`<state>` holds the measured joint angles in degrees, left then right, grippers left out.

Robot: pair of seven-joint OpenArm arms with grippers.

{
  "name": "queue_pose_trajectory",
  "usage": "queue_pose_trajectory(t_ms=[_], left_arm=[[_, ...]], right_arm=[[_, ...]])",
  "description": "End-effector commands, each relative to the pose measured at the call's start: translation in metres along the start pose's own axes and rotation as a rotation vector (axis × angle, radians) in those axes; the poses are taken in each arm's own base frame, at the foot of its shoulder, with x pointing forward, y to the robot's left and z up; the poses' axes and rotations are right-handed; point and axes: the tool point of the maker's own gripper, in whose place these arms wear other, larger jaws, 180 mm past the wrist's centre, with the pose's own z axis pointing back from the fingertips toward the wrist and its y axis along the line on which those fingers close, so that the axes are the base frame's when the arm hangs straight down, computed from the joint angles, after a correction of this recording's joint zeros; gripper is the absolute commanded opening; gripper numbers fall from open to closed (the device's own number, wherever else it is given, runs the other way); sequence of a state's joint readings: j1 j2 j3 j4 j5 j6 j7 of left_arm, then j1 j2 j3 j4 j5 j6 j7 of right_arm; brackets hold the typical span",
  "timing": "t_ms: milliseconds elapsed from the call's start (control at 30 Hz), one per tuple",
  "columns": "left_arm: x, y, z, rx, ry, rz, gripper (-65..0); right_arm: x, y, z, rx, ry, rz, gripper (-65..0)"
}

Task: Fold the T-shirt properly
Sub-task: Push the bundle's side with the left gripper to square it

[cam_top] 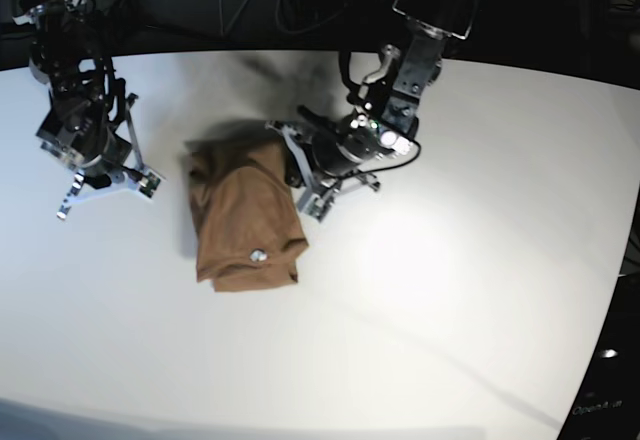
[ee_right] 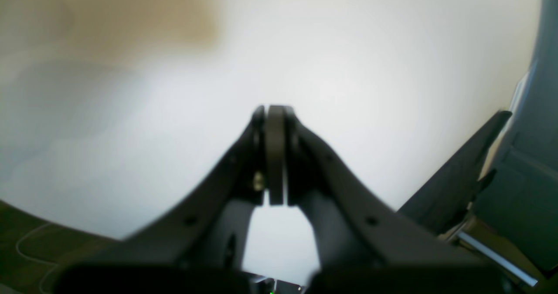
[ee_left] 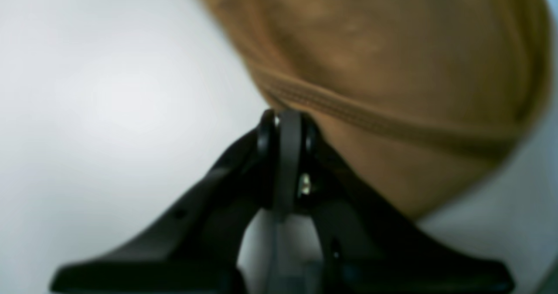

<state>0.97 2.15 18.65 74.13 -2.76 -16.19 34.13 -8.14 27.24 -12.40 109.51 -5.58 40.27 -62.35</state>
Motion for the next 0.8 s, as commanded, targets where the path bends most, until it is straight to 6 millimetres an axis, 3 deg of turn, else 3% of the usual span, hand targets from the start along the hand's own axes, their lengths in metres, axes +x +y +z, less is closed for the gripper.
queue_pose_trajectory(t_ms=[0,167,333,533,667,767], left_arm=[[-0.081,0.005,0.008,0.046,0.315,-0.024,-62.8],[-0.086,0.007,0.01,0.051,0.324,-0.022,-62.8],[-0.094,0.029,0.017,0.087,0.339,-0.018,-62.8],[-0.114,0.071,0.036,0.166,0.371,0.016,-62.8],[-0.106,0.095,0.043,0.22,0.327,0.066,-62.8],[-0.08,0.108,0.038,0.237,0.294,0.051,-62.8]], right_arm=[[0.0,-0.013,0.005,-0.039,-0.004,0.001,-65.0],[0.0,-0.013,0.005,-0.039,-0.004,0.001,-65.0],[0.0,-0.011,0.005,-0.035,-0.002,0.0,-65.0],[-0.002,-0.01,0.004,-0.032,0.001,0.0,-65.0],[0.0,-0.007,0.004,-0.025,-0.002,-0.002,-65.0],[0.002,-0.004,0.004,-0.019,-0.008,-0.01,-65.0]])
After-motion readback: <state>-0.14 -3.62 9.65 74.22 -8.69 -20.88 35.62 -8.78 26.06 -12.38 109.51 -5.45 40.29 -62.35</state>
